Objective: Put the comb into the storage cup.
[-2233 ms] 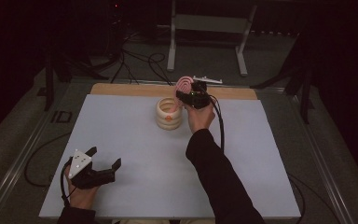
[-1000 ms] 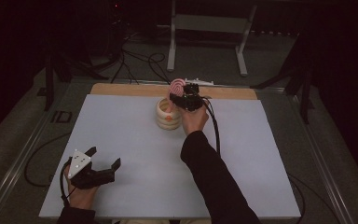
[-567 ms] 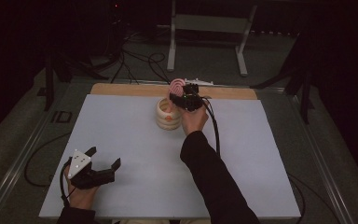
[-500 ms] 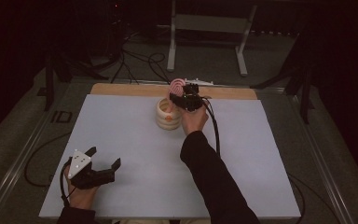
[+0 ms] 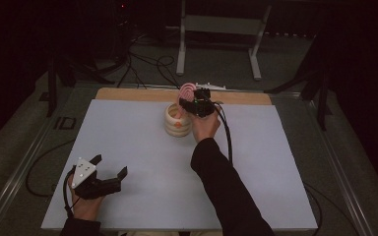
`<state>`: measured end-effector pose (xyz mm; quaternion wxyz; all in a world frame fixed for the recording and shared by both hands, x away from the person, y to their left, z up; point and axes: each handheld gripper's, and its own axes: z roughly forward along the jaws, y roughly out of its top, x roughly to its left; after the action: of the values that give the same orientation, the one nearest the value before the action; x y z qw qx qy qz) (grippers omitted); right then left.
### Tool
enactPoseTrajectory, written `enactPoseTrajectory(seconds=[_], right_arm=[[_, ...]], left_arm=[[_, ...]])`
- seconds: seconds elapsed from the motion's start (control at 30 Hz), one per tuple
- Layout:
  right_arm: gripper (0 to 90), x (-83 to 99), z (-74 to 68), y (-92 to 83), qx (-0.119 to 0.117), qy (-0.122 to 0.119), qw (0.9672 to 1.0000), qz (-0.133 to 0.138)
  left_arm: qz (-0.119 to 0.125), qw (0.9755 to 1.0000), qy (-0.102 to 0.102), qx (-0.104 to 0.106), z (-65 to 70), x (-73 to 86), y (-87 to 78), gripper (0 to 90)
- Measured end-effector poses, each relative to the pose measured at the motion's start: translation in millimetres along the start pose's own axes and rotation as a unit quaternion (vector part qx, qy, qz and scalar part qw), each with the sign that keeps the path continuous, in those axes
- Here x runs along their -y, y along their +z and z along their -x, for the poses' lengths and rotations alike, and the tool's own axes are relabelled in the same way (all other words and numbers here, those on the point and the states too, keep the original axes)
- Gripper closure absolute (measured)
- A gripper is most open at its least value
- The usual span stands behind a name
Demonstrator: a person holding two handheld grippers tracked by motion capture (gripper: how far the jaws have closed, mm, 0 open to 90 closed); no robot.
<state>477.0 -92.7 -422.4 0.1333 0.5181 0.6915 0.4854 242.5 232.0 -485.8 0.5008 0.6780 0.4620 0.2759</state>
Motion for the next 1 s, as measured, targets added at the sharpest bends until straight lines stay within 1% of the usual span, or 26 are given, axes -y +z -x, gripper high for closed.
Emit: enactPoseTrajectory(seconds=[0.2, 0.23, 0.37, 1.0], right_arm=[[63.6, 0.1, 0.7, -0.1, -0.001, 0.001, 1.0, 0.0], [63.5, 0.1, 4.2, -0.1, -0.004, 0.013, 0.9999, 0.0], [63.5, 0.6, 9.3, -0.5, -0.006, 0.025, 0.9997, -0.001], [63.4, 2.7, 15.6, -1.8, -0.01, 0.036, 0.9993, 0.001]], left_arm=[[-0.002, 1.0, 0.001, 0.001, 0.5, 0.2, 0.5, 0.6], [-0.002, 1.0, 0.001, 0.0, 0.5, 0.2, 0.5, 0.6], [-0.002, 1.0, 0.001, 0.0, 0.5, 0.1, 0.5, 0.7], [-0.002, 1.0, 0.001, 0.0, 0.5, 0.1, 0.4, 0.7]])
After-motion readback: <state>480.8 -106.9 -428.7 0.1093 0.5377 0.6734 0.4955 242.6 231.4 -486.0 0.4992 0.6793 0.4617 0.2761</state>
